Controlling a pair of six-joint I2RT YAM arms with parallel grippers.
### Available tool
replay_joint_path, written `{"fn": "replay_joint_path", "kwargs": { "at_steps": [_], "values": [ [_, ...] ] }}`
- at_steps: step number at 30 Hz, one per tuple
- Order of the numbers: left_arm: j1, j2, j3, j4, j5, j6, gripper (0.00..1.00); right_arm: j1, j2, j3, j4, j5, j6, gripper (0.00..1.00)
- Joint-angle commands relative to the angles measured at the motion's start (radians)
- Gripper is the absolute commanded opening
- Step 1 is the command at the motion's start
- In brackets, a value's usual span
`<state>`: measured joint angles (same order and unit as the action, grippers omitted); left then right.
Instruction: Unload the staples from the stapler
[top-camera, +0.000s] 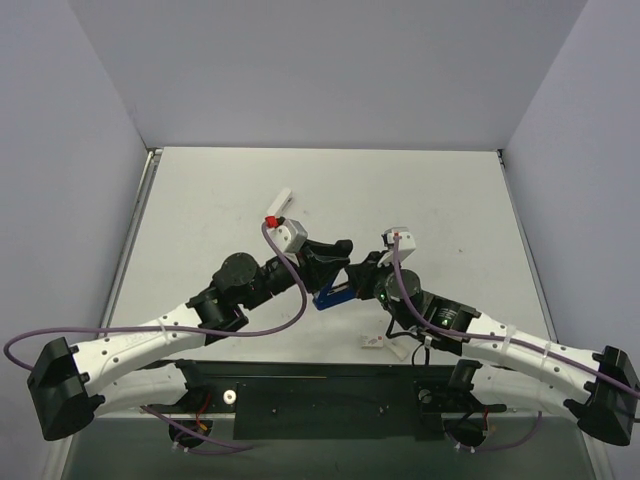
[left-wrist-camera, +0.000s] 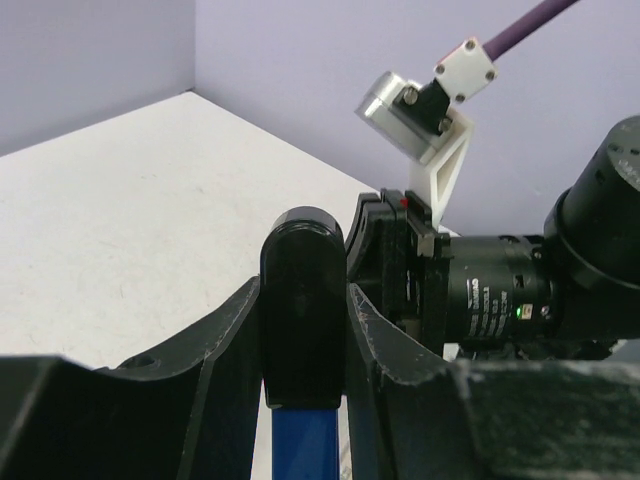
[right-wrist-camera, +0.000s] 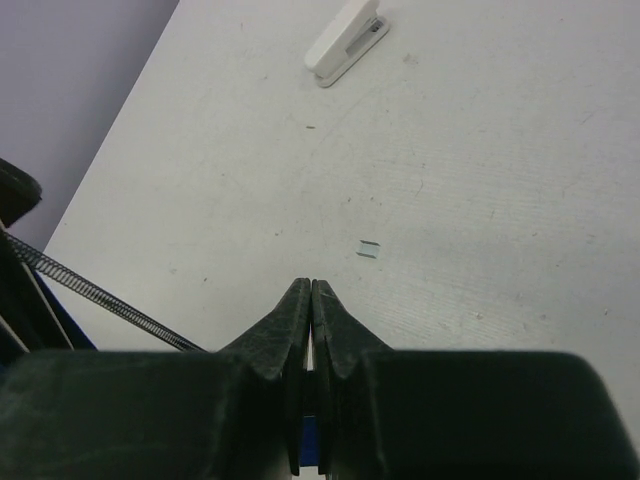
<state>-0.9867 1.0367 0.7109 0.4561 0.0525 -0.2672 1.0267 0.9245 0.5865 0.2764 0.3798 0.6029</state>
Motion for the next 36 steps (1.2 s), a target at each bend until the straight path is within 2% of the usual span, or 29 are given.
{"fn": "replay_joint_path", "kwargs": {
  "at_steps": [1, 11, 22, 36],
  "values": [
    [-0.003, 0.006, 0.029, 0.286, -0.072, -0.001, 0.00, -0.016, 0.045, -0.024, 0.066, -0.044, 0.015, 0.00],
    [-0.001, 0.062, 0.027, 0.371, -0.138, 0.029, 0.00, -0.039, 0.117, -0.019, 0.145, -0.101, 0.023, 0.00],
    [0.003, 0.178, 0.091, 0.438, -0.192, 0.105, 0.00, -0.062, 0.192, -0.004, 0.211, -0.157, 0.047, 0.00],
    [0.026, 0.315, 0.196, 0.504, -0.214, 0.161, 0.00, -0.117, 0.191, -0.047, 0.236, -0.185, 0.101, 0.00]
  ]
}}
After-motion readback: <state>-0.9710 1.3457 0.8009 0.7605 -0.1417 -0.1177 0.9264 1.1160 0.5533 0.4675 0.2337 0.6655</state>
